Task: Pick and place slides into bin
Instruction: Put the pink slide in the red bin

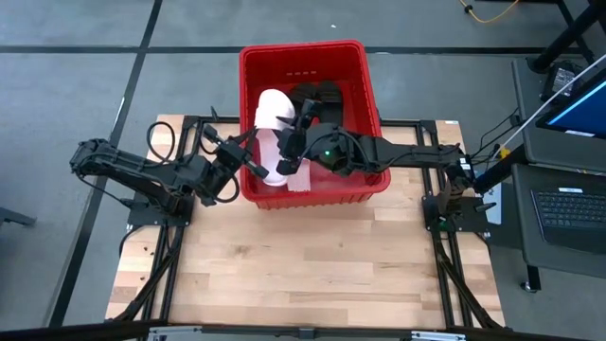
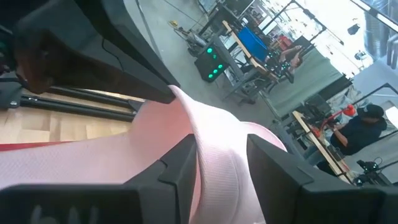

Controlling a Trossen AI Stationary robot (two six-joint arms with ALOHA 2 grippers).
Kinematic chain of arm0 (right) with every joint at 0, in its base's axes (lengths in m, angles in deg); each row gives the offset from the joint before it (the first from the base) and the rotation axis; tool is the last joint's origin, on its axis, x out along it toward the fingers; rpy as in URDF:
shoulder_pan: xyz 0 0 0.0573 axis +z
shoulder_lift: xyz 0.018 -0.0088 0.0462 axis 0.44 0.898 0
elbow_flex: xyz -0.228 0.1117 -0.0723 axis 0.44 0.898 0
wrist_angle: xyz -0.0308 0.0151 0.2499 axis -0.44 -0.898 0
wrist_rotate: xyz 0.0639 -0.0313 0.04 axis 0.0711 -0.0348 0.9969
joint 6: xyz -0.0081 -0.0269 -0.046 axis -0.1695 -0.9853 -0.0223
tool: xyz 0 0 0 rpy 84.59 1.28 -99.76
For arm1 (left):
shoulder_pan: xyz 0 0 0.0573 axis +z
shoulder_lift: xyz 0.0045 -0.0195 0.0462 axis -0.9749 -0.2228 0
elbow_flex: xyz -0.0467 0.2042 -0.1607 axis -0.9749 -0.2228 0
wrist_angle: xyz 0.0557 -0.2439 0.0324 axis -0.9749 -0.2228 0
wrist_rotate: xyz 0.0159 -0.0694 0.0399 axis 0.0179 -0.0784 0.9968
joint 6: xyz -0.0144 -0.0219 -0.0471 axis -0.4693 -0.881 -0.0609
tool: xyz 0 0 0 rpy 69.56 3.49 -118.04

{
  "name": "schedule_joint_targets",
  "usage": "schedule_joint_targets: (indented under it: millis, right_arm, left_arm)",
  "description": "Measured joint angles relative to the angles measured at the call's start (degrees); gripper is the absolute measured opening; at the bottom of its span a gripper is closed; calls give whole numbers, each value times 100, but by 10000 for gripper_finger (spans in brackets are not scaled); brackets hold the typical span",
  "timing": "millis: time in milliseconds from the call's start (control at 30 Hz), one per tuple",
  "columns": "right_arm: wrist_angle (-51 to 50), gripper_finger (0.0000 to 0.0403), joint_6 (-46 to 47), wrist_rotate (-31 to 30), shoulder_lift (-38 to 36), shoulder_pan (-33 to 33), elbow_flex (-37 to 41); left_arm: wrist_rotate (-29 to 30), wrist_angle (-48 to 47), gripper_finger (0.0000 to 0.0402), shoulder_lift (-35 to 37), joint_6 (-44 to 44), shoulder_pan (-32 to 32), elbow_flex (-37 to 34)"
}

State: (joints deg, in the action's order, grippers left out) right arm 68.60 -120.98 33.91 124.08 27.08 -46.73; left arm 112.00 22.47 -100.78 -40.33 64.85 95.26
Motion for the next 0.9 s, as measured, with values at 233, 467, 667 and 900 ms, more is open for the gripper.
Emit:
schedule_joint_targets:
  millis: [233, 467, 667, 900]
  right_arm:
    - [-69, 138, -151, 7, 1, -21, 0]
    - [-207, 99, -151, 24, -1, -35, 7]
    - [-231, 45, -151, 23, -1, -35, 7]
    - [-467, 14, -157, 41, -1, -28, 7]
  left_arm:
    - [4, 2, 3, 0, -2, -112, 0]
    - [32, 2, 3, 2, 0, -307, 0]
    - [7, 4, 3, 2, -17, -321, 0]
    - [-65, 7, 3, 9, -82, -589, 0]
